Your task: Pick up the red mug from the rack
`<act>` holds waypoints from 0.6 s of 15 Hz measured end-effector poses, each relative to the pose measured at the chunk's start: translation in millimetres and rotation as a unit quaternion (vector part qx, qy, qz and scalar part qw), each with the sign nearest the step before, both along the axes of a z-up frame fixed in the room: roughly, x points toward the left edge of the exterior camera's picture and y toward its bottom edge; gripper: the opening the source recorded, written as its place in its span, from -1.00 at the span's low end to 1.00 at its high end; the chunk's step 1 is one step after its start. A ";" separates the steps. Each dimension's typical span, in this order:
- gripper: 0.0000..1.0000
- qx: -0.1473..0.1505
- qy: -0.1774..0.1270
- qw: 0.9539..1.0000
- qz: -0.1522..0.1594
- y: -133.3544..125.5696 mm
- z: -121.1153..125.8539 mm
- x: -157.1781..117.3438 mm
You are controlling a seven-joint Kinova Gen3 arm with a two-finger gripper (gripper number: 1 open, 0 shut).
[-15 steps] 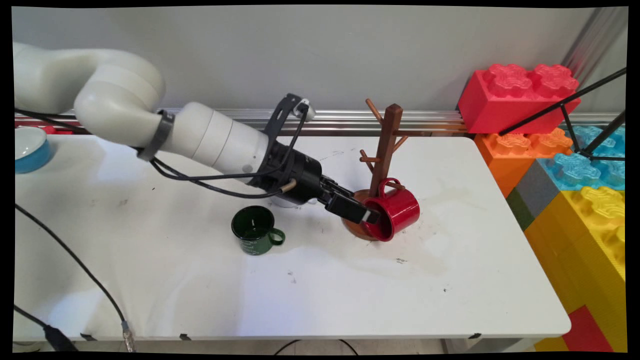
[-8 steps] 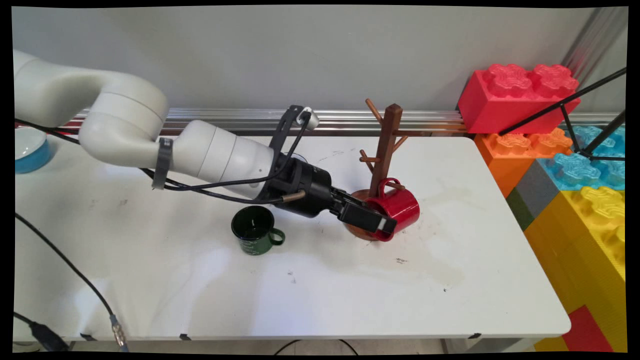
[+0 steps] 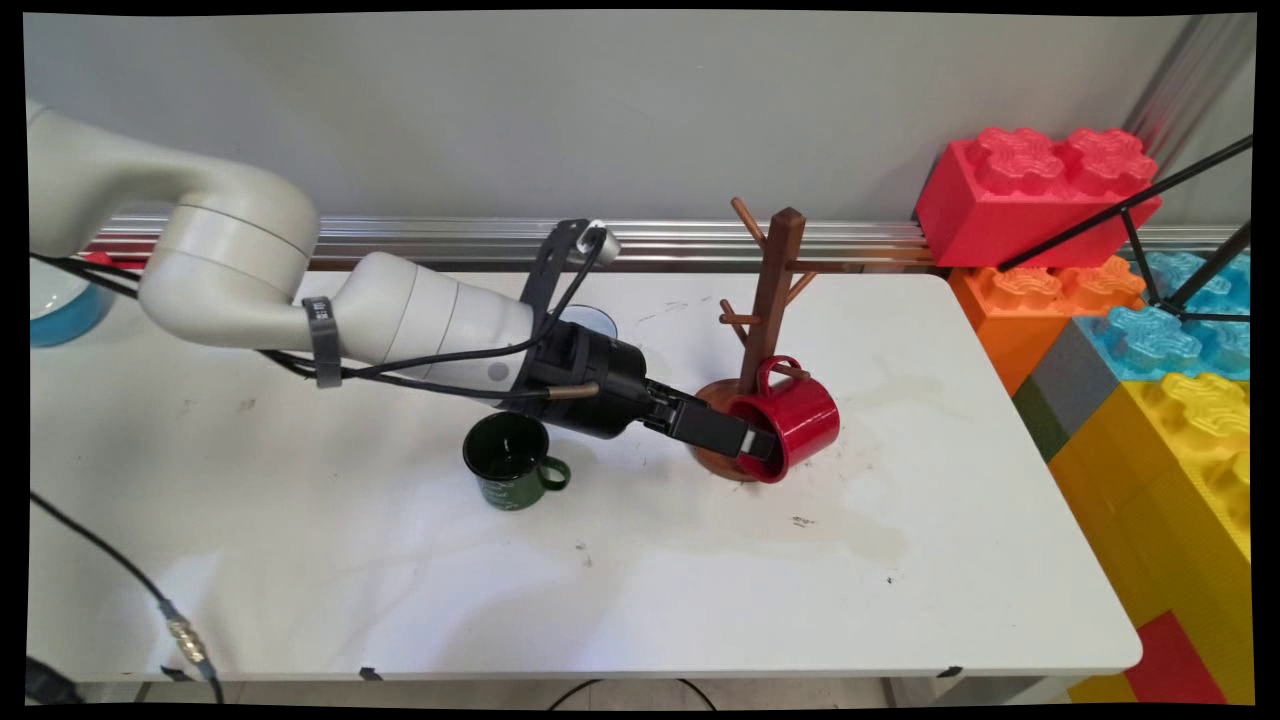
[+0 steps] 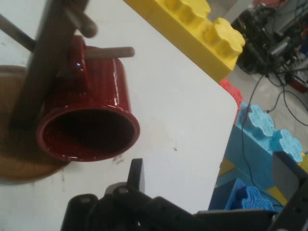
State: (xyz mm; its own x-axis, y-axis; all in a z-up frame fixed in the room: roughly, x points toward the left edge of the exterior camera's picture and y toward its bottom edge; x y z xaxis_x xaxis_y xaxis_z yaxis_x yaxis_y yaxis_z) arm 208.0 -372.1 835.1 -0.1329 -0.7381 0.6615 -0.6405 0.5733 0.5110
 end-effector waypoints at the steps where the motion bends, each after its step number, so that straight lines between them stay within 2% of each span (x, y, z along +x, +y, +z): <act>1: 1.00 -0.002 -0.001 1.000 0.003 0.8 -0.6 0.4; 6: 1.00 0.004 -0.019 0.999 0.041 2.7 -12.3 12.5; 9: 1.00 0.012 -0.017 0.998 0.057 3.5 -17.8 18.3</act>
